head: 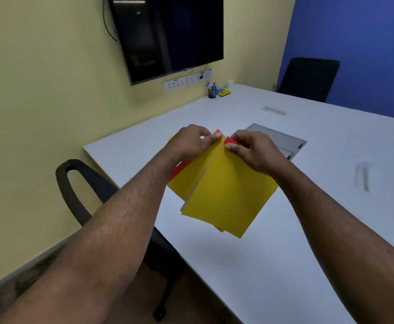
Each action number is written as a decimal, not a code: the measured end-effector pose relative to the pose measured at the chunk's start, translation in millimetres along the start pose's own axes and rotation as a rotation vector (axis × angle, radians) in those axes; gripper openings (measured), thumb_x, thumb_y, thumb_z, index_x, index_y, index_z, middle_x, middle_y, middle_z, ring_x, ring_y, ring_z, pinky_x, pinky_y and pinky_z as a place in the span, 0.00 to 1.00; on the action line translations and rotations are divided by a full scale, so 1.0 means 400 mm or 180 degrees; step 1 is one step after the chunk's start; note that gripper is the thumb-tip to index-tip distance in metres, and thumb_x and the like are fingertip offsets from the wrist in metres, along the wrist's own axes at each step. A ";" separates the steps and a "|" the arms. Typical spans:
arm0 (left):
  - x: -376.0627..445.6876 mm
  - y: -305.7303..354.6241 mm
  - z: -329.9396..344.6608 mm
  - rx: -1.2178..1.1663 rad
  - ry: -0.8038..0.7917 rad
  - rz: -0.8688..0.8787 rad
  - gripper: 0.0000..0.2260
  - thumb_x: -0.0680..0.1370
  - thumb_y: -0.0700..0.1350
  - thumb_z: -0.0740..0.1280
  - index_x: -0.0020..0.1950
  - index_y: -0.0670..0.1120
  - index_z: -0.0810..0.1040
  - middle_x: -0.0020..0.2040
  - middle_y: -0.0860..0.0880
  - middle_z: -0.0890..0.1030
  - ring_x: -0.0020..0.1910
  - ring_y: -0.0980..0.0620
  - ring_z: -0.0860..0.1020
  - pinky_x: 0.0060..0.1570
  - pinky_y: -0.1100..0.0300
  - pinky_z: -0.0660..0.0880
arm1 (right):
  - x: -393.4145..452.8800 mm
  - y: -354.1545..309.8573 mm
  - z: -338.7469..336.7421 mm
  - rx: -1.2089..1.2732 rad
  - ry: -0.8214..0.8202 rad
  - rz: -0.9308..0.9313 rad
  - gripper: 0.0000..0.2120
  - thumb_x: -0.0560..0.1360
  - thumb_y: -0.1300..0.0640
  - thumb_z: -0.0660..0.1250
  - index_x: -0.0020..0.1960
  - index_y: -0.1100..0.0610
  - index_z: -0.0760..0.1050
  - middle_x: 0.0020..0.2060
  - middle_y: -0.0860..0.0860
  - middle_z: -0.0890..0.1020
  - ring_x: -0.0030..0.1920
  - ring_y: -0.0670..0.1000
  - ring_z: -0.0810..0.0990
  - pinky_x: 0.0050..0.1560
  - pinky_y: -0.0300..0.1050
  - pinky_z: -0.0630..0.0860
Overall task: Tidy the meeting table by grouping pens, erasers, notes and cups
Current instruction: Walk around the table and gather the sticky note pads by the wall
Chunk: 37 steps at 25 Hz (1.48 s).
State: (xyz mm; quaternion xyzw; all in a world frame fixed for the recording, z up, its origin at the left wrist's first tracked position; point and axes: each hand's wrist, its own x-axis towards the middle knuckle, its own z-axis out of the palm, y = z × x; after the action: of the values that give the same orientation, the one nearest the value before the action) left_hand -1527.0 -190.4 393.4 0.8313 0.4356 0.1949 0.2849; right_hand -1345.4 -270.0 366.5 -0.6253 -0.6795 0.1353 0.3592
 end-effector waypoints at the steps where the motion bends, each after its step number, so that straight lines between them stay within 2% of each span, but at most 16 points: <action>1: -0.012 -0.020 -0.057 0.0239 0.0184 -0.0128 0.30 0.77 0.68 0.57 0.66 0.46 0.76 0.64 0.45 0.78 0.58 0.47 0.77 0.55 0.51 0.75 | 0.036 -0.043 0.000 0.0064 0.0127 -0.0064 0.08 0.77 0.47 0.66 0.50 0.50 0.78 0.45 0.48 0.82 0.46 0.48 0.79 0.45 0.47 0.75; 3: -0.050 -0.091 -0.182 0.0102 0.0696 -0.0537 0.42 0.73 0.74 0.55 0.77 0.47 0.59 0.72 0.44 0.71 0.68 0.43 0.71 0.64 0.46 0.71 | 0.116 -0.151 0.008 0.0381 0.0451 -0.0152 0.07 0.77 0.47 0.66 0.51 0.49 0.78 0.46 0.48 0.82 0.47 0.47 0.78 0.45 0.45 0.74; 5: -0.094 -0.183 -0.285 -0.0655 0.1334 -0.0701 0.44 0.72 0.74 0.56 0.78 0.48 0.52 0.72 0.45 0.71 0.69 0.43 0.70 0.63 0.50 0.70 | 0.195 -0.265 0.020 0.0631 0.0814 -0.0284 0.06 0.78 0.46 0.65 0.51 0.47 0.77 0.48 0.48 0.81 0.47 0.46 0.77 0.44 0.42 0.74; 6: -0.113 -0.222 -0.336 -0.1082 0.1471 -0.0675 0.42 0.72 0.73 0.57 0.76 0.47 0.58 0.67 0.47 0.74 0.66 0.45 0.71 0.60 0.52 0.71 | 0.233 -0.323 0.035 0.0726 0.0948 -0.0352 0.06 0.78 0.46 0.65 0.51 0.47 0.76 0.48 0.49 0.81 0.48 0.46 0.77 0.45 0.41 0.74; 7: -0.124 -0.260 -0.383 -0.1502 0.1464 -0.0575 0.36 0.74 0.71 0.58 0.70 0.46 0.66 0.59 0.48 0.77 0.61 0.46 0.73 0.59 0.51 0.73 | 0.268 -0.376 0.052 0.0805 0.1051 -0.0418 0.07 0.78 0.46 0.64 0.51 0.47 0.76 0.49 0.49 0.81 0.49 0.46 0.78 0.46 0.42 0.75; 9: -0.143 -0.322 -0.460 -0.2250 0.1326 -0.0303 0.24 0.78 0.64 0.61 0.58 0.45 0.74 0.51 0.46 0.78 0.52 0.47 0.76 0.60 0.46 0.74 | 0.332 -0.469 0.085 0.0916 0.1144 -0.0505 0.08 0.78 0.45 0.64 0.53 0.48 0.76 0.51 0.48 0.80 0.51 0.46 0.78 0.48 0.42 0.75; 12: -0.179 -0.479 -0.638 -0.3206 0.1466 0.0100 0.09 0.81 0.45 0.65 0.57 0.42 0.79 0.45 0.45 0.85 0.42 0.48 0.83 0.45 0.55 0.80 | 0.450 -0.631 0.223 0.1129 0.1239 -0.0528 0.09 0.79 0.46 0.63 0.54 0.49 0.76 0.53 0.49 0.80 0.53 0.47 0.78 0.49 0.43 0.76; 13: -0.192 -0.542 -0.707 -0.3365 0.1446 0.0167 0.08 0.80 0.40 0.64 0.57 0.41 0.79 0.44 0.45 0.85 0.40 0.48 0.83 0.43 0.55 0.80 | 0.502 -0.687 0.282 0.1296 0.1234 -0.0522 0.09 0.79 0.47 0.63 0.54 0.50 0.76 0.53 0.50 0.80 0.54 0.48 0.78 0.51 0.45 0.77; 15: -0.200 -0.598 -0.746 -0.3548 0.1293 0.0144 0.10 0.81 0.39 0.62 0.59 0.42 0.79 0.49 0.43 0.83 0.44 0.44 0.81 0.52 0.49 0.78 | 0.538 -0.723 0.340 0.1601 0.1046 -0.0393 0.07 0.79 0.48 0.63 0.53 0.49 0.76 0.53 0.50 0.80 0.54 0.49 0.79 0.51 0.47 0.78; 18: -0.203 -0.748 -0.858 -0.3475 0.0989 0.0128 0.12 0.82 0.48 0.60 0.57 0.48 0.81 0.54 0.44 0.83 0.50 0.43 0.81 0.57 0.44 0.75 | 0.648 -0.795 0.492 0.1729 0.0786 -0.0147 0.08 0.79 0.47 0.63 0.52 0.49 0.77 0.49 0.49 0.80 0.51 0.49 0.79 0.46 0.46 0.77; 22: -0.174 -0.908 -0.917 -0.3815 0.0794 -0.0112 0.15 0.80 0.54 0.59 0.57 0.51 0.82 0.58 0.44 0.83 0.55 0.42 0.81 0.55 0.44 0.77 | 0.770 -0.798 0.652 0.1676 0.0371 0.0168 0.10 0.78 0.46 0.64 0.52 0.51 0.78 0.48 0.51 0.80 0.48 0.50 0.80 0.43 0.46 0.76; 27: -0.075 -1.139 -0.943 -0.3924 0.0798 -0.0999 0.07 0.74 0.50 0.64 0.47 0.51 0.79 0.43 0.46 0.84 0.42 0.44 0.83 0.48 0.49 0.78 | 0.969 -0.763 0.844 0.1357 -0.0094 0.0278 0.12 0.77 0.45 0.65 0.54 0.50 0.79 0.49 0.51 0.82 0.50 0.51 0.82 0.52 0.53 0.80; 29: 0.003 -1.236 -0.971 -0.3940 0.0742 -0.1091 0.07 0.72 0.49 0.65 0.47 0.50 0.78 0.41 0.46 0.84 0.39 0.44 0.83 0.46 0.49 0.78 | 1.091 -0.734 0.909 0.1255 -0.0236 0.0267 0.12 0.77 0.43 0.64 0.53 0.49 0.79 0.50 0.51 0.82 0.51 0.52 0.82 0.54 0.55 0.79; 32: 0.107 -1.360 -1.001 -0.4130 0.0754 -0.1410 0.10 0.74 0.49 0.64 0.53 0.50 0.77 0.45 0.44 0.84 0.43 0.43 0.83 0.49 0.46 0.78 | 1.220 -0.697 0.985 0.1128 -0.0621 0.0130 0.12 0.78 0.43 0.63 0.53 0.50 0.78 0.49 0.50 0.82 0.51 0.53 0.82 0.52 0.52 0.78; 35: 0.292 -1.486 -1.049 -0.4176 0.0770 -0.1555 0.11 0.79 0.50 0.60 0.56 0.48 0.77 0.51 0.44 0.83 0.49 0.43 0.81 0.54 0.45 0.76 | 1.427 -0.641 1.032 0.1123 -0.0841 0.0023 0.12 0.78 0.45 0.62 0.48 0.52 0.78 0.41 0.49 0.81 0.44 0.49 0.81 0.46 0.48 0.77; 37: 0.354 -1.533 -1.061 -0.3992 0.0948 -0.1482 0.12 0.81 0.50 0.57 0.58 0.48 0.76 0.51 0.45 0.83 0.49 0.44 0.81 0.54 0.47 0.76 | 1.469 -0.614 1.043 0.0970 -0.0855 -0.0110 0.12 0.78 0.46 0.62 0.45 0.53 0.77 0.37 0.49 0.79 0.39 0.48 0.79 0.43 0.48 0.76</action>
State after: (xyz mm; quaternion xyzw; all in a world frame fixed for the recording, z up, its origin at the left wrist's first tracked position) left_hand -2068.7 338.0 332.9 0.3583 0.4424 0.4563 0.6840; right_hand -1780.9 352.6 414.9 -0.5283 -0.7036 0.3125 0.3579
